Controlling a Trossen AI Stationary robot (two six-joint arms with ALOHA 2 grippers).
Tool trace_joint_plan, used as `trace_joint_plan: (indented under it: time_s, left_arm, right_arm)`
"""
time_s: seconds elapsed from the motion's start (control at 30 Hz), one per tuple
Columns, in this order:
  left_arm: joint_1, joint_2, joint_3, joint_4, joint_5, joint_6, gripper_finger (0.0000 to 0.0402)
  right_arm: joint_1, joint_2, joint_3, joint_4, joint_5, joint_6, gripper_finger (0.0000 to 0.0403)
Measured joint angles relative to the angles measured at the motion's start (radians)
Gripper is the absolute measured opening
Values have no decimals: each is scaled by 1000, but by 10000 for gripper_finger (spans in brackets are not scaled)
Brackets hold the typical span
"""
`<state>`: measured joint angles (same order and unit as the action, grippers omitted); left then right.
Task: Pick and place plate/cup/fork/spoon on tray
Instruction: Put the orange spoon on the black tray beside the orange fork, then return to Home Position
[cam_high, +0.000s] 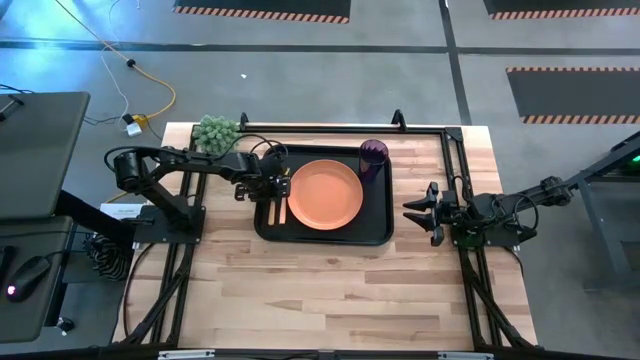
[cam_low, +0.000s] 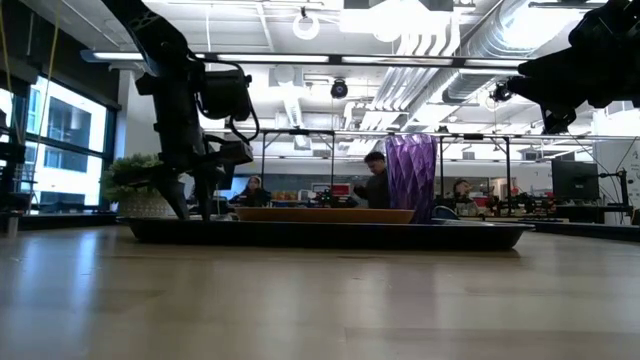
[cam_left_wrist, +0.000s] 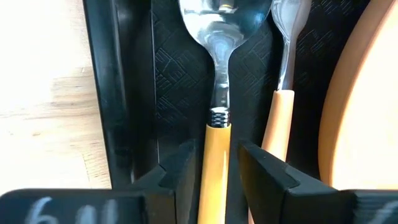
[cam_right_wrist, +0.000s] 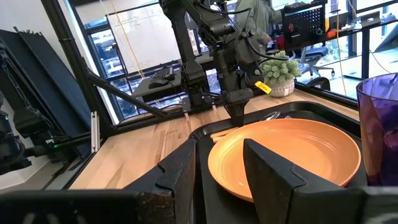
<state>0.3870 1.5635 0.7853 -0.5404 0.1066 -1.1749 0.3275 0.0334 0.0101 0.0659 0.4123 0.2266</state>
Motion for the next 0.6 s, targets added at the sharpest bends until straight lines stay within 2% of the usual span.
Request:
trace_joint_plan:
  time_s: [0.37,0.6]
  left_arm:
    - [0,-33,9,-3,17,14,115]
    - [-4,-185,35,-4,20,95,115]
  right_arm:
    - [0,0,0,0,0,0,126]
    - [0,0,0,0,0,0,126]
